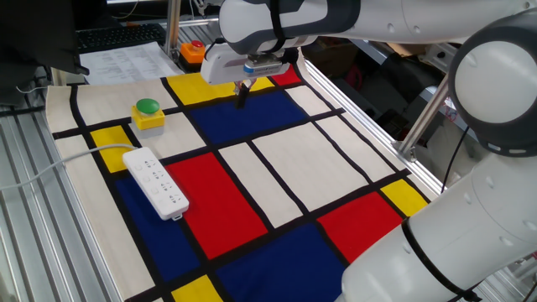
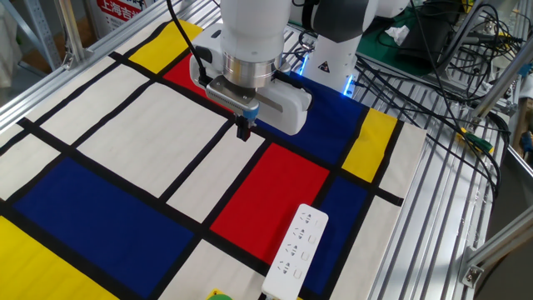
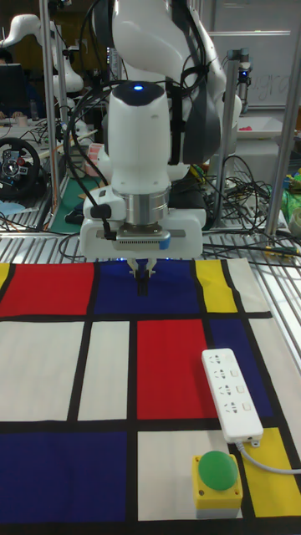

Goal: Turn off the power strip by pressing the button

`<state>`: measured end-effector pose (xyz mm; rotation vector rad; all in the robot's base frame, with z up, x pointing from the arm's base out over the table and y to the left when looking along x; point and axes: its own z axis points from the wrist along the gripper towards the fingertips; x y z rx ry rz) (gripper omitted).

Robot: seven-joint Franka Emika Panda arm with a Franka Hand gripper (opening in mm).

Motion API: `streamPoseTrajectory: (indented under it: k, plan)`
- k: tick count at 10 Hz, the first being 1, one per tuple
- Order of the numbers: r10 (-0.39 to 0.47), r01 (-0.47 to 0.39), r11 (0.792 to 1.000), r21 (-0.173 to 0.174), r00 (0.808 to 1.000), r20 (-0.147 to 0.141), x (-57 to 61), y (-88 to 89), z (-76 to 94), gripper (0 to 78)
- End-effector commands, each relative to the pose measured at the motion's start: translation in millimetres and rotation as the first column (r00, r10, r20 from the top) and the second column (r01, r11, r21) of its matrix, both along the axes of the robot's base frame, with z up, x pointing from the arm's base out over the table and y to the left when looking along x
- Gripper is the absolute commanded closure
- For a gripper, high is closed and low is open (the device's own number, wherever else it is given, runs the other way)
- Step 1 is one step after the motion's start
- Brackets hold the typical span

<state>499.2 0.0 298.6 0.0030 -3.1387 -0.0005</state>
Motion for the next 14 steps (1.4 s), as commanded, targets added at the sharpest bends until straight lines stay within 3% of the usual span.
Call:
streamPoseTrajectory:
  k: [1, 5, 11, 12, 14]
  plan:
    - [0.026, -0.027, 0.998, 0.056, 1.000, 0.010, 0.0, 0.6, 0.3, 77.6]
    - [0.015, -0.015, 0.998, 0.064, 1.000, -0.009, -0.1, 1.1, 0.5, 77.6]
    - [0.012, -0.012, 0.999, 0.052, 1.000, -0.001, -5.0, 4.1, -10.1, 77.6]
    - [0.012, -0.012, 1.000, 0.018, 1.000, -0.002, -5.8, 6.7, -9.7, 77.6]
    - [0.006, -0.006, 1.000, 0.007, 1.000, -0.002, -7.4, 10.8, -9.5, 77.6]
